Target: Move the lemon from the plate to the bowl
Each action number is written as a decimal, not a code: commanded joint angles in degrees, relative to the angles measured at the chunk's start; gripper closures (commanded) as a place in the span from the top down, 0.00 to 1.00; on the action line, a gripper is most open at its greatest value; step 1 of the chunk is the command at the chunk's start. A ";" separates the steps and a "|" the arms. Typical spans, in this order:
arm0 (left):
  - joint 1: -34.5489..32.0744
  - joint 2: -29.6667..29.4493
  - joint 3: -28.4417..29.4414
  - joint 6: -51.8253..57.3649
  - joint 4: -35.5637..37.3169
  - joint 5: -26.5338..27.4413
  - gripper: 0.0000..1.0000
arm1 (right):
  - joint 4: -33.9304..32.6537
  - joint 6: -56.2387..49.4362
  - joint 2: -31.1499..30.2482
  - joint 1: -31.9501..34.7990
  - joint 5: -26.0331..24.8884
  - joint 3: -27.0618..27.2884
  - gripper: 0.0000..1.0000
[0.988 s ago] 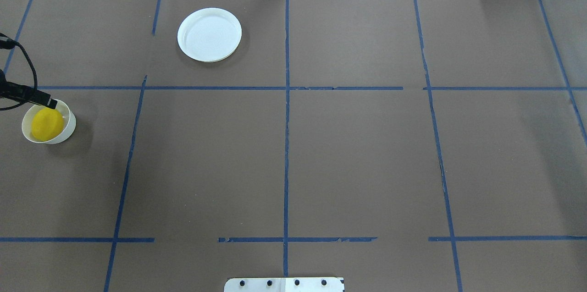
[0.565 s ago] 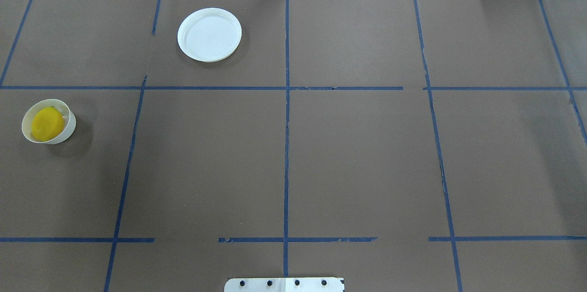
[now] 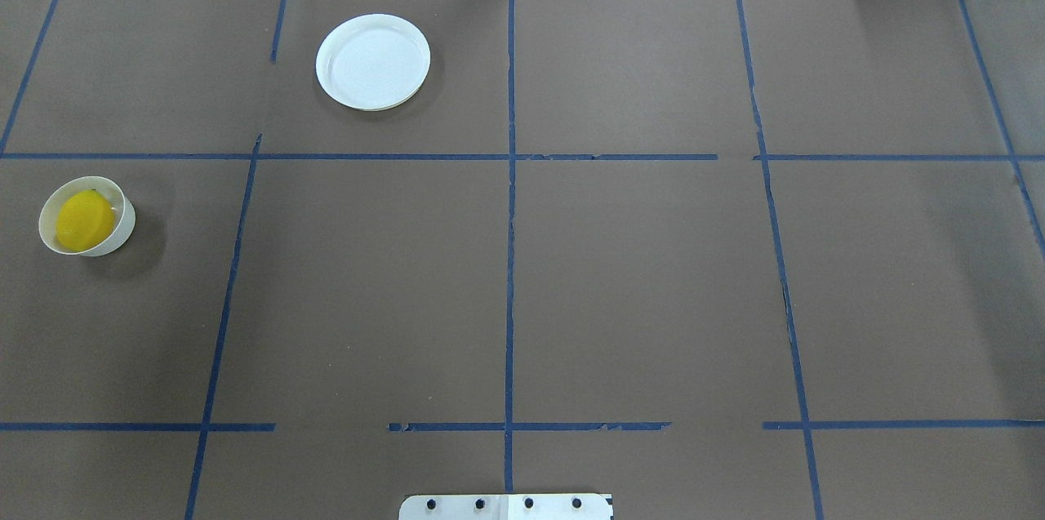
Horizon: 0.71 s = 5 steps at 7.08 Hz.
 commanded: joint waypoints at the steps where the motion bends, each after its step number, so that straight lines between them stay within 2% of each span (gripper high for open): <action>1: -2.20 2.36 -0.59 1.06 3.29 0.02 1.00 | 0.00 0.00 0.00 0.00 0.06 0.00 1.00; 5: -2.30 2.63 -0.50 1.06 4.52 0.02 1.00 | 0.00 0.00 0.00 0.00 0.06 0.00 1.00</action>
